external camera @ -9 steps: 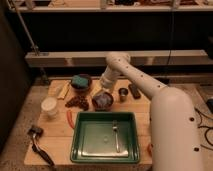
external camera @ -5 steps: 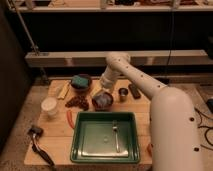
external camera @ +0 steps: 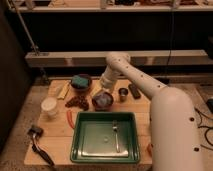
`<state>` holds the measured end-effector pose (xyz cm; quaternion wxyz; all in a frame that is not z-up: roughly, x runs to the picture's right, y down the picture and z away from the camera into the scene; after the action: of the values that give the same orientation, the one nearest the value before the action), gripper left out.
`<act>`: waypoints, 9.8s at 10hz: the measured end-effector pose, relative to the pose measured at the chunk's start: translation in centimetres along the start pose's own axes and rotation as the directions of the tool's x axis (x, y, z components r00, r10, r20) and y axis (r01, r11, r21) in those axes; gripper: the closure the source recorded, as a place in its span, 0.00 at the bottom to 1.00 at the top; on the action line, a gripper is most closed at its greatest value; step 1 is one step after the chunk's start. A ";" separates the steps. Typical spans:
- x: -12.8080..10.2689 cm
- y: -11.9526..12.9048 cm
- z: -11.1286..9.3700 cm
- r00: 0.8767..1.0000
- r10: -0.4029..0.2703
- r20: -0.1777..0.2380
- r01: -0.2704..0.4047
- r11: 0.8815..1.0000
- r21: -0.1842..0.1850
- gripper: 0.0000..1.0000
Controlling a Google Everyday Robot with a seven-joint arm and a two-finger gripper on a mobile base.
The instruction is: Place pepper in purple bowl
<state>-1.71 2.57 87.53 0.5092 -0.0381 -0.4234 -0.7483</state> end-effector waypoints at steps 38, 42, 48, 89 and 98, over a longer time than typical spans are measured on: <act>-1.8 -22.1 9.5 0.946 -0.297 0.131 0.319 0.924 -0.210 0.20; -1.2 -21.1 12.5 0.955 -0.277 0.108 0.294 0.933 -0.209 0.20; 0.1 -20.1 14.2 0.956 -0.283 0.079 0.293 0.933 -0.207 0.20; 20.3 -13.5 -0.4 0.908 -0.376 -0.184 0.367 0.927 -0.083 1.00; 18.7 -8.7 -1.0 0.831 -0.435 -0.345 0.380 0.899 -0.217 1.00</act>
<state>-17.16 -10.67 90.82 0.4067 0.1656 -0.2599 -0.8600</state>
